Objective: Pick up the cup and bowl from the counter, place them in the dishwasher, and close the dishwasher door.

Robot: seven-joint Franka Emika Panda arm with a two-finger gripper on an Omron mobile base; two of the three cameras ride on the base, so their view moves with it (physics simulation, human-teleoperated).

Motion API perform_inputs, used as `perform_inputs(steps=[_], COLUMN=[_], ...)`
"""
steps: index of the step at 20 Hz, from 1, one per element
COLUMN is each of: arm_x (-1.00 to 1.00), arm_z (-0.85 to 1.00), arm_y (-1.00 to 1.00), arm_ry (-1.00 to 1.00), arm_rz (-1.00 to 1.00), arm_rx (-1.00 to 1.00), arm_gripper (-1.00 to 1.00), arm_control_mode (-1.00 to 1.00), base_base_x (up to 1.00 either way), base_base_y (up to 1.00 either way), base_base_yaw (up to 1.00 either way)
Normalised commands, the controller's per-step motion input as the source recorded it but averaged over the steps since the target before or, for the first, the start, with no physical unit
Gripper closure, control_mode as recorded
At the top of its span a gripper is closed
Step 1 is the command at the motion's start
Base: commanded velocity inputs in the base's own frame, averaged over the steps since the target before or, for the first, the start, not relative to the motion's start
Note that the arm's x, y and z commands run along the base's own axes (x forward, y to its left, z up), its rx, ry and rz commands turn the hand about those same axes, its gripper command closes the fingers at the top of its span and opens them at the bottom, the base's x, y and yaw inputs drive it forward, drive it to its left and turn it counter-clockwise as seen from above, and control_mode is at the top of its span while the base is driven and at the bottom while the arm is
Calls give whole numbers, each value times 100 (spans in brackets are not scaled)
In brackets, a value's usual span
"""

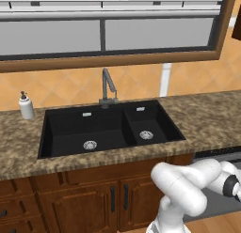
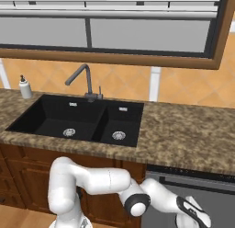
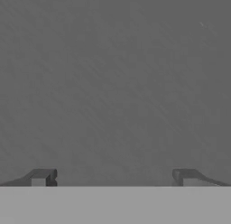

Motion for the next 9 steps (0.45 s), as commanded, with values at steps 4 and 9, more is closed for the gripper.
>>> perform_inputs(steps=[4, 9], arm_x=[61, 91], arm_z=[0, 0], arm_y=[-17, -2], arm_ry=[0, 0], arm_rz=[12, 15], arm_rx=[0, 0], arm_gripper=[-100, -100], arm_control_mode=[-100, -100], base_base_x=[0, 0], base_base_y=[0, 0], base_base_yaw=[0, 0])
